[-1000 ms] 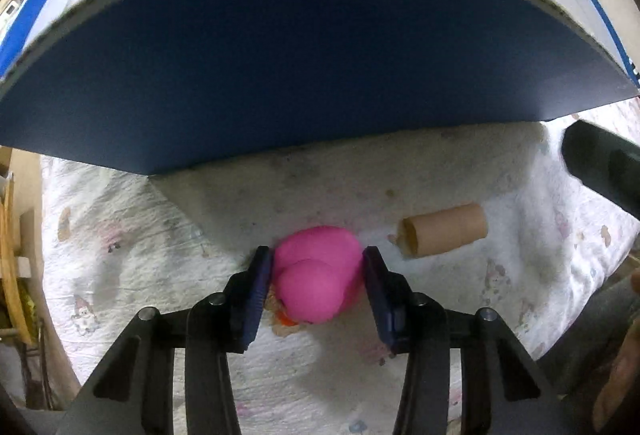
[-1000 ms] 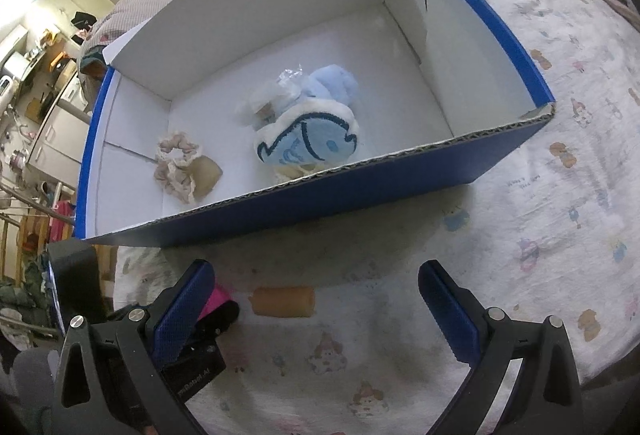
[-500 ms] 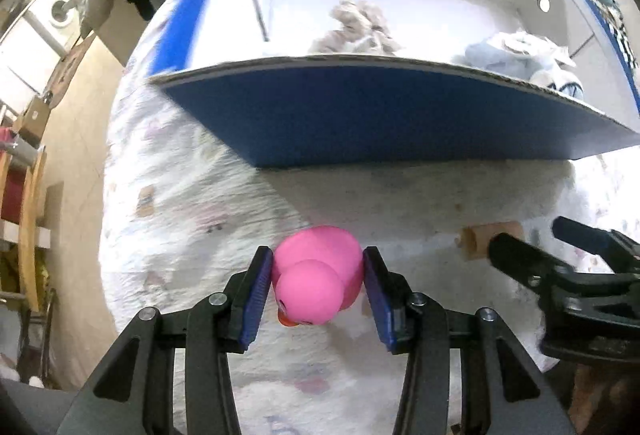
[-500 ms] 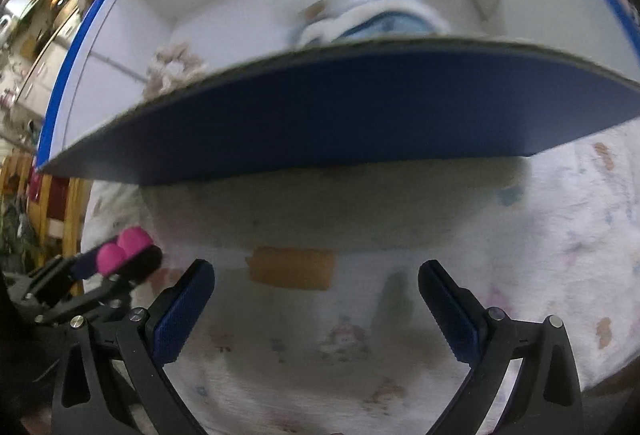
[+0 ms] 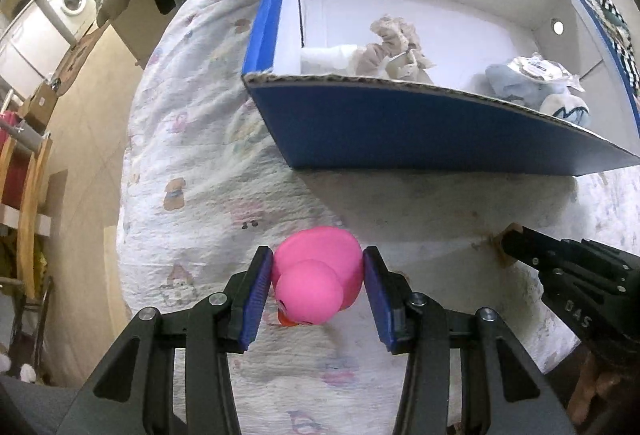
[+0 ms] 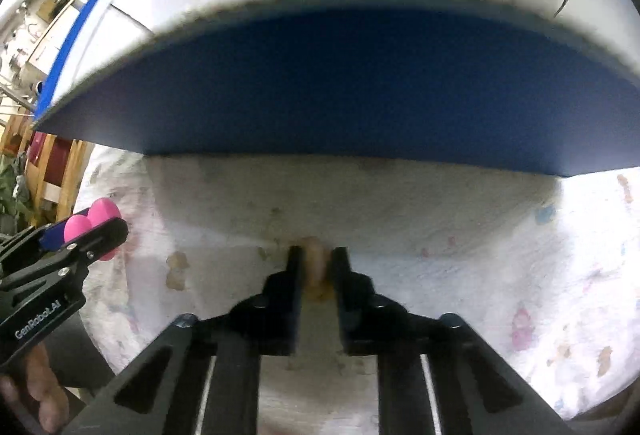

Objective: Organize soft objects
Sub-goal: 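Close the right tool on the brown cardboard tube while the left tool holds the duck, then carry the duck with the left tool while the right tool carries the tube over the box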

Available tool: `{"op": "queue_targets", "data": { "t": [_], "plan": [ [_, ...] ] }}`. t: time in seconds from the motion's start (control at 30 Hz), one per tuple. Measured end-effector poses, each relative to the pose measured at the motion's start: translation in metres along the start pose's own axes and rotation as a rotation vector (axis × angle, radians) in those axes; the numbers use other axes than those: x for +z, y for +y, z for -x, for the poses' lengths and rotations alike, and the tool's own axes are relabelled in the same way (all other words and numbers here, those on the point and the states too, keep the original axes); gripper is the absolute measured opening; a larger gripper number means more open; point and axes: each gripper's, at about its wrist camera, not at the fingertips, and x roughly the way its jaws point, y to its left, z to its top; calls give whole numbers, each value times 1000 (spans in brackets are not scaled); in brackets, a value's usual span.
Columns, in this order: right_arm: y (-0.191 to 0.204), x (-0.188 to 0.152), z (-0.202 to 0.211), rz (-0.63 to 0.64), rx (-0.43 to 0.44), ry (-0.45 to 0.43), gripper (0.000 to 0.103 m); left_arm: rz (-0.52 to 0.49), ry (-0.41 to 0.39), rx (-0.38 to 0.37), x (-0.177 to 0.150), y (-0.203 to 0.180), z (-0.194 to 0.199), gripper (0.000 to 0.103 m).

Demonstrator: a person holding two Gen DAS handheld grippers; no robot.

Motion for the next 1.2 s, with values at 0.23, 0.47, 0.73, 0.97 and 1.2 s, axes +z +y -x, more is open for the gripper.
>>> {"op": "queue_targets", "data": {
  "t": [0.23, 0.47, 0.73, 0.97, 1.2],
  "plan": [
    [2, -8, 18, 28, 51, -36, 11, 8, -4, 12, -8, -6, 5, 42],
    [-4, -7, 46, 32, 105, -90, 11, 14, -72, 14, -13, -6, 32, 42],
    [13, -8, 76, 86, 151, -176, 11, 10, -164, 31, -14, -8, 58, 42],
    [22, -13, 115, 151, 179, -295, 11, 21, -282, 47, -13, -8, 86, 42],
    [18, -5, 130, 138, 176, -357, 11, 10, -378, 84, -5, -11, 108, 42]
  ]
}}
